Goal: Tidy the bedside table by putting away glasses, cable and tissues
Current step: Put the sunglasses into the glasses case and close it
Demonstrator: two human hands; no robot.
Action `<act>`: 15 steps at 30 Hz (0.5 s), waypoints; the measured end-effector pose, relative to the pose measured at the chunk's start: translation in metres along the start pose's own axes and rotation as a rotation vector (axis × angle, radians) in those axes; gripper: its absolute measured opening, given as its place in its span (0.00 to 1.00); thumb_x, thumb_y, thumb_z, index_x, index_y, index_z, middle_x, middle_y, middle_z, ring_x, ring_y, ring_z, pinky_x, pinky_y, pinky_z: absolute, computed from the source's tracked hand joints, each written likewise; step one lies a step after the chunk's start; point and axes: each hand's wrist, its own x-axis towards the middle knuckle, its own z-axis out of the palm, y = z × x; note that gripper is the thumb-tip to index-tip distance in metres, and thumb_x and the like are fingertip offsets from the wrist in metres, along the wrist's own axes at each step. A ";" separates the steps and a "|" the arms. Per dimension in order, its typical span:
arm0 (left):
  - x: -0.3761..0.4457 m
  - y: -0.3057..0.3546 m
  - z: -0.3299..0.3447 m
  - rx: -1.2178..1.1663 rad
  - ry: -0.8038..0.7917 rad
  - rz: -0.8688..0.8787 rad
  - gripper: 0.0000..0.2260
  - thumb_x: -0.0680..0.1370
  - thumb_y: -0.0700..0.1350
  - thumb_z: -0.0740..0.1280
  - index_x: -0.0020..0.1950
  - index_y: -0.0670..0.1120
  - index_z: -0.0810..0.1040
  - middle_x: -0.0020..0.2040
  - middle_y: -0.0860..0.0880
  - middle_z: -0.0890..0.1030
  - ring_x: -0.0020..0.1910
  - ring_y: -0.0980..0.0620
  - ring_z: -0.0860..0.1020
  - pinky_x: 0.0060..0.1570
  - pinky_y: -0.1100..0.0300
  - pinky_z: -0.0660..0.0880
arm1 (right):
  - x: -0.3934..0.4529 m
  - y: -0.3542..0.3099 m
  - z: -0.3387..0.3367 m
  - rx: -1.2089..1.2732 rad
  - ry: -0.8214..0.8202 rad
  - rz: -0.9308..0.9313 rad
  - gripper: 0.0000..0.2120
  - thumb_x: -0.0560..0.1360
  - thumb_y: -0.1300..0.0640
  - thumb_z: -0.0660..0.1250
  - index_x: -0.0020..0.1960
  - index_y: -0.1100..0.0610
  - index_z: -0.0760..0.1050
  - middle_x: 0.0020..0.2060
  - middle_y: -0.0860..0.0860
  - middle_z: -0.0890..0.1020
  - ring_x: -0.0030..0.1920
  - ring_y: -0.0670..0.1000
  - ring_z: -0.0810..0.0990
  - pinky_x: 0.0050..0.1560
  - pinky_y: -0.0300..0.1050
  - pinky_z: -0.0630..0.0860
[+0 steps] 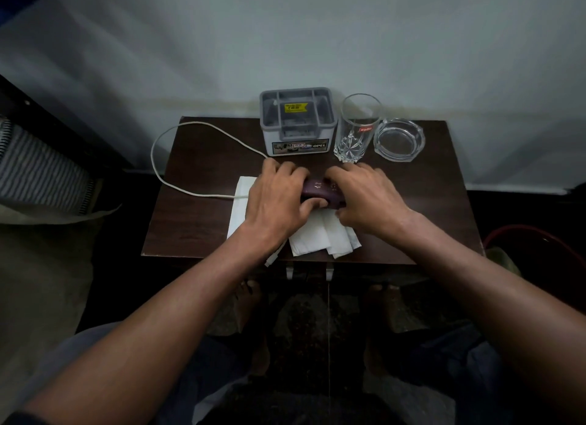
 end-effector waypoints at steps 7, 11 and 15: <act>0.005 0.002 -0.004 0.024 -0.054 0.130 0.25 0.74 0.46 0.76 0.71 0.48 0.78 0.60 0.47 0.84 0.60 0.43 0.78 0.57 0.47 0.78 | 0.003 0.002 -0.002 0.031 0.091 -0.028 0.21 0.67 0.52 0.73 0.59 0.55 0.79 0.52 0.54 0.81 0.56 0.60 0.80 0.52 0.54 0.74; 0.015 0.004 -0.013 -0.022 0.028 0.151 0.21 0.77 0.47 0.74 0.70 0.48 0.78 0.59 0.46 0.84 0.57 0.42 0.82 0.57 0.46 0.79 | 0.003 0.013 -0.011 0.096 0.175 -0.043 0.15 0.72 0.56 0.73 0.58 0.57 0.80 0.50 0.54 0.83 0.49 0.60 0.82 0.44 0.51 0.75; 0.016 0.011 -0.012 -0.016 0.095 0.161 0.15 0.81 0.50 0.70 0.66 0.47 0.79 0.56 0.45 0.84 0.50 0.41 0.83 0.50 0.47 0.77 | 0.000 0.016 -0.012 0.186 0.200 -0.023 0.10 0.74 0.56 0.73 0.54 0.55 0.79 0.46 0.54 0.85 0.43 0.61 0.82 0.41 0.54 0.76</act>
